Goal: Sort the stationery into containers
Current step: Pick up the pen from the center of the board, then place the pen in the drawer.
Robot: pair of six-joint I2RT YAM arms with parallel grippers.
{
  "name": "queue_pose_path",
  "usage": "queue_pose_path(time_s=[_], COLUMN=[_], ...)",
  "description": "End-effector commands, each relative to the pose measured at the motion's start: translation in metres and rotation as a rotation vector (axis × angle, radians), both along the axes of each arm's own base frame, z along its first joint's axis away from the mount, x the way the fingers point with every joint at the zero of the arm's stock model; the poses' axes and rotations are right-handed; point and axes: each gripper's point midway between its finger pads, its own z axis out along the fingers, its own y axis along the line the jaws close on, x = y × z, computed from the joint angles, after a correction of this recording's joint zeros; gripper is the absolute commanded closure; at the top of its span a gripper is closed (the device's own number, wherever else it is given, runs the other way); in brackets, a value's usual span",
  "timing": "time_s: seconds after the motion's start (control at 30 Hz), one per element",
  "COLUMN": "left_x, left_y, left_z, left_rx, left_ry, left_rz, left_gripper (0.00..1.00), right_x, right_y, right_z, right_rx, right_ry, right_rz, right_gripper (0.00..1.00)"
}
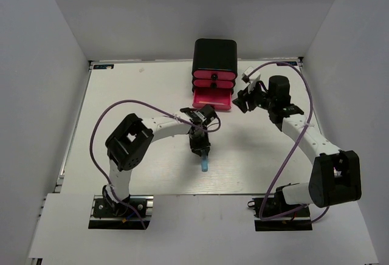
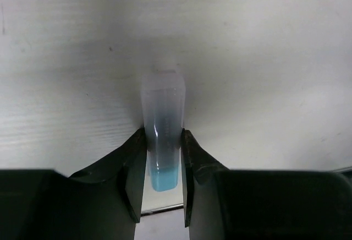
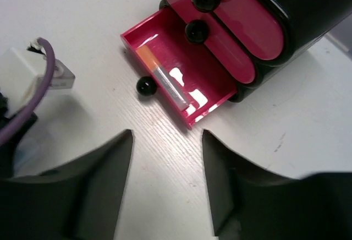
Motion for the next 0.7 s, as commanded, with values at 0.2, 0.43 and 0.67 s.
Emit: queue_pose_path(time_s=[0.2,0.43,0.67], left_x=[0.093,0.147,0.211], left_y=[-0.029,-0.039,-0.045], left_z=[0.128,0.178,0.177], left_rx=[-0.255,-0.193,0.000], left_ry=[-0.766,-1.188,-1.365], left_rz=[-0.501,-0.757,-0.866], left_gripper=[1.00,1.00,1.00], right_x=[-0.019,-0.024,-0.024], right_y=[-0.002,-0.005,-0.010], right_z=[0.019,0.018,0.014], right_rx=[0.086,0.081,0.067], right_ry=[0.007,-0.006,-0.011], right_rz=[0.096,0.120,0.123], right_gripper=[0.81,0.80,0.77])
